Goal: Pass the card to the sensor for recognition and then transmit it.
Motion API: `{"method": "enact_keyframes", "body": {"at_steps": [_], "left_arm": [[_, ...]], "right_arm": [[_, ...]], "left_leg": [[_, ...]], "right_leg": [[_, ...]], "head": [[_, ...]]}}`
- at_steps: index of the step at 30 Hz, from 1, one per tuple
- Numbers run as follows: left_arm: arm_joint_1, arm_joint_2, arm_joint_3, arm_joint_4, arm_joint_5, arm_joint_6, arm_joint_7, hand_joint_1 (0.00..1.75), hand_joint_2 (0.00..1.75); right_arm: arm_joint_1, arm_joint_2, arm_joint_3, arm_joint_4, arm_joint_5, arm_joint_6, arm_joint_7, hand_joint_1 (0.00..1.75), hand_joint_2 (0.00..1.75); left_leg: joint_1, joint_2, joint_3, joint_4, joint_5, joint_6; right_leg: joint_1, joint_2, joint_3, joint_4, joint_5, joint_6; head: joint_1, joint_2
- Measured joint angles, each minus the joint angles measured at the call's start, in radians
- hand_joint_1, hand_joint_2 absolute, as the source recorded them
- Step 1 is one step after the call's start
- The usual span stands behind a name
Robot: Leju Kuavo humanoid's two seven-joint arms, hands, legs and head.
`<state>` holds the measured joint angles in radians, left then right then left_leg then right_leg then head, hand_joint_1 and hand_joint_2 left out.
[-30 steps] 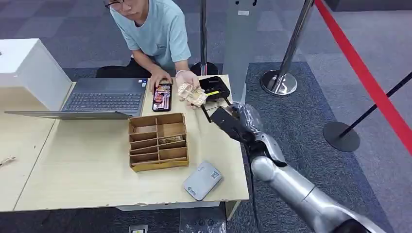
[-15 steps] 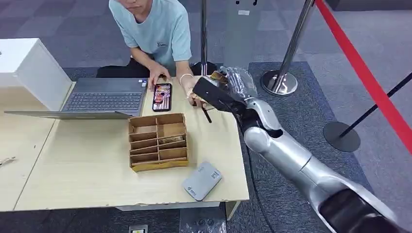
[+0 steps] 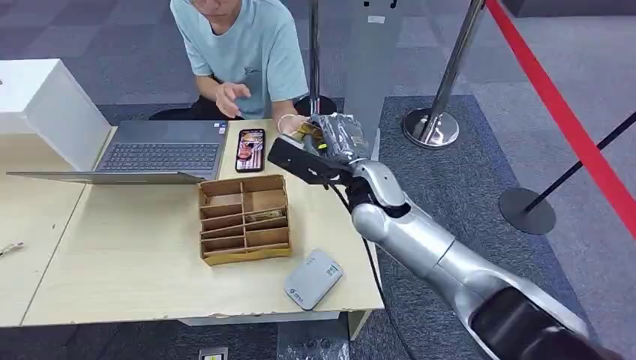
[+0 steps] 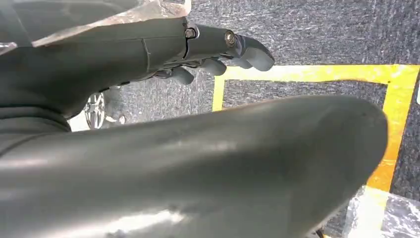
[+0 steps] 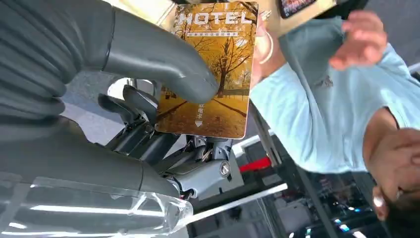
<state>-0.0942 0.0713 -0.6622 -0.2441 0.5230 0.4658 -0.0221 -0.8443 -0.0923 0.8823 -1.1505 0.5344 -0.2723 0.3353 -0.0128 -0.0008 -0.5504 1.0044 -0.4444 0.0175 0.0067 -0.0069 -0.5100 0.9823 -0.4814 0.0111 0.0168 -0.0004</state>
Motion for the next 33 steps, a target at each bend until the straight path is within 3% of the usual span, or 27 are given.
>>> {"method": "enact_keyframes", "body": {"at_steps": [6,7,8,17,33], "left_arm": [[0.001,0.0,-0.01,0.0,0.0,0.001,0.001,0.0,0.0],[0.001,0.0,-0.013,0.0,0.0,0.001,0.001,0.0,0.0],[0.001,0.0,-0.015,0.0,0.0,0.001,0.001,0.0,0.0],[0.002,0.0,-0.021,0.0,0.009,0.001,0.004,0.0,0.0],[0.002,0.0,-0.023,0.0,0.021,0.001,0.0,0.0,0.0]], "right_arm": [[0.007,0.013,0.016,0.043,0.001,-0.008,-0.005,1.75,1.75],[0.008,0.014,0.019,0.048,0.002,-0.008,-0.005,0.73,1.75],[0.008,0.015,0.021,0.052,0.002,-0.008,-0.005,0.0,1.75],[0.021,0.022,0.025,0.089,0.049,-0.05,-0.004,0.0,1.75],[0.027,0.022,0.024,0.094,0.075,-0.048,0.005,0.0,1.75]], "left_leg": [[0.0,0.0,0.0,0.0,0.0,0.0],[0.0,0.0,0.0,0.0,0.0,0.0],[0.0,0.0,0.0,0.0,0.0,0.0],[0.0,0.0,0.0,0.0,0.0,0.0],[0.0,0.0,0.0,0.0,0.0,0.0]], "right_leg": [[0.0,0.0,0.0,0.0,0.0,0.0],[0.0,0.0,0.0,0.0,0.0,0.0],[0.0,0.0,0.0,0.0,0.0,0.0],[0.0,0.0,0.0,0.0,0.0,0.0],[0.0,0.0,0.0,0.0,0.0,0.0]], "head": [[0.0,0.0],[0.0,0.0],[0.0,0.0],[0.0,0.0],[0.0,0.0]]}}
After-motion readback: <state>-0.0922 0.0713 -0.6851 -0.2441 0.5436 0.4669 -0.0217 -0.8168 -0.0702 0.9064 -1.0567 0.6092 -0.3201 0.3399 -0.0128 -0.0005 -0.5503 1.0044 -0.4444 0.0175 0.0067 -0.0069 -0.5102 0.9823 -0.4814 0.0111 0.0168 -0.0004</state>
